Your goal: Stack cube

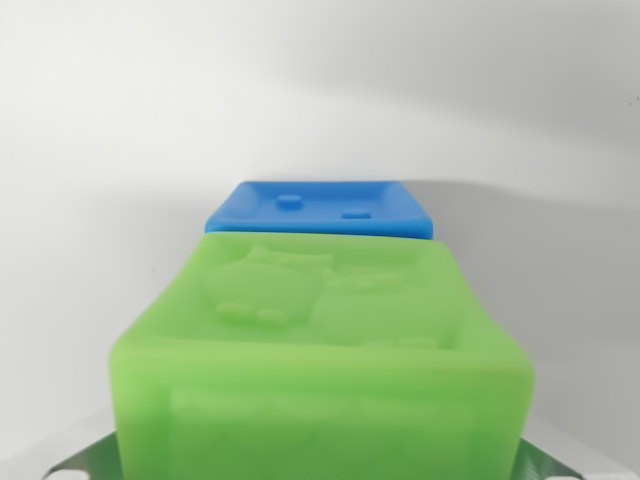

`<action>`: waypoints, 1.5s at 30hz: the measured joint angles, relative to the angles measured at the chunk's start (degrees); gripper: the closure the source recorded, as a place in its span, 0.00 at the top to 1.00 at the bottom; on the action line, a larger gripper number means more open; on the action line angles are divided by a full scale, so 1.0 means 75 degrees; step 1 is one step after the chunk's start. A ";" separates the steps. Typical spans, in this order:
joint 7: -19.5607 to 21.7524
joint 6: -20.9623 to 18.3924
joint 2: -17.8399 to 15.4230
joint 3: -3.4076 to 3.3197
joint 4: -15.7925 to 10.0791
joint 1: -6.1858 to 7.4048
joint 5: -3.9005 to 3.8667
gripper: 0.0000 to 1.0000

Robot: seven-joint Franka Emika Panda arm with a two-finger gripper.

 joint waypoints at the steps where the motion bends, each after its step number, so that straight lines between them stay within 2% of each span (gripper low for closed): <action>1: -0.0001 0.0013 0.0010 0.0000 0.0001 0.0000 0.0002 0.00; 5: -0.0006 0.0039 0.0036 0.0001 0.0005 0.0000 0.0007 0.00; 6: -0.0006 0.0040 0.0038 0.0001 0.0006 0.0000 0.0008 1.00; 45: -0.0010 0.0023 0.0012 0.0000 0.0010 0.0001 0.0012 1.00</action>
